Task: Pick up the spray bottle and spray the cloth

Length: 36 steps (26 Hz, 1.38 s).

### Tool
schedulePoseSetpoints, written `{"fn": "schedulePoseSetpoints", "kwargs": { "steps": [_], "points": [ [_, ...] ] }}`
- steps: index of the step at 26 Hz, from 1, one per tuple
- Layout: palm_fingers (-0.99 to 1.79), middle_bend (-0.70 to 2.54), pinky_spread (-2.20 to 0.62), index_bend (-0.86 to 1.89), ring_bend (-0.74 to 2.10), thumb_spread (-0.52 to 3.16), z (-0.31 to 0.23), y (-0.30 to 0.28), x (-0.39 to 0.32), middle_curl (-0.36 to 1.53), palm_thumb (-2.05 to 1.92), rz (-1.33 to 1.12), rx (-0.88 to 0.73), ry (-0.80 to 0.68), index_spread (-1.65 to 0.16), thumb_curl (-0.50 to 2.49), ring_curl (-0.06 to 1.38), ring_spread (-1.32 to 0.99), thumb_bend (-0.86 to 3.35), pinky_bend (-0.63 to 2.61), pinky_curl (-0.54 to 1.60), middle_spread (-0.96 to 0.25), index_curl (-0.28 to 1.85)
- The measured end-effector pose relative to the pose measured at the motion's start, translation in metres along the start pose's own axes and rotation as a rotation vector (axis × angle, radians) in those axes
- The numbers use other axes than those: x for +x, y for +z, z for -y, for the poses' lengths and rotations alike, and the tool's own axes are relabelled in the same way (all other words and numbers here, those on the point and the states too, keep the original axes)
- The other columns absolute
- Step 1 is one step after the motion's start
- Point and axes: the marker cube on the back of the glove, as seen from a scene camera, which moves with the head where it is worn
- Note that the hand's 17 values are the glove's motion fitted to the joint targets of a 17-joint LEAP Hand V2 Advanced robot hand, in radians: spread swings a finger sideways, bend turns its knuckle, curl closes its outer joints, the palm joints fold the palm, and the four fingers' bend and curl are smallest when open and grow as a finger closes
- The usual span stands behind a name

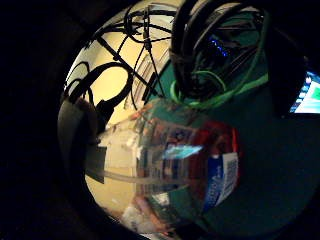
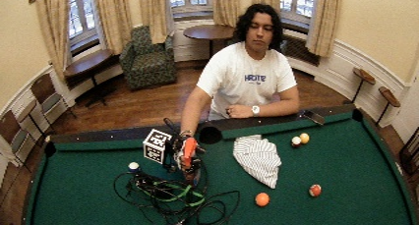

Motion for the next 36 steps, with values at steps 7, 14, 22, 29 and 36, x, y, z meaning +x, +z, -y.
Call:
{"fn": "schedulePoseSetpoints", "kwargs": {
  "steps": [7, 14, 22, 29, 36],
  "points": [
    [1.43, 0.5, -0.25, 0.22, 0.65, 0.75, 0.001, -0.002, -0.003, 0.5, 0.91, -0.034, 0.077, -0.056, -0.29, 0.48, 0.46, -0.21, 0.03, 0.45, 0.39, -0.22, 0.41],
    [1.41, 0.55, -0.28, 0.31, 0.69, 0.61, -0.026, -0.009, -0.047, 0.54, 0.95, 0.059, 0.008, -0.204, -0.27, 0.55, 0.48, -0.22, 0.0, 0.47, 0.41, -0.21, 0.47],
    [1.38, 0.58, -0.29, 0.35, 0.72, 0.53, -0.074, -0.004, -0.155, 0.56, 0.96, 0.126, -0.279, -0.364, -0.26, 0.61, 0.5, -0.22, -0.02, 0.49, 0.42, -0.21, 0.51],
    [1.36, 0.59, -0.29, 0.36, 0.74, 0.48, -0.104, 0.011, -0.248, 0.57, 0.96, 0.176, -0.542, -0.399, -0.25, 0.65, 0.51, -0.22, -0.02, 0.51, 0.43, -0.21, 0.54],
    [1.36, 0.59, -0.29, 0.36, 0.75, 0.46, -0.11, 0.034, -0.306, 0.58, 0.96, 0.144, -0.686, -0.414, -0.25, 0.69, 0.51, -0.22, -0.02, 0.51, 0.43, -0.21, 0.56]
  ]
}}
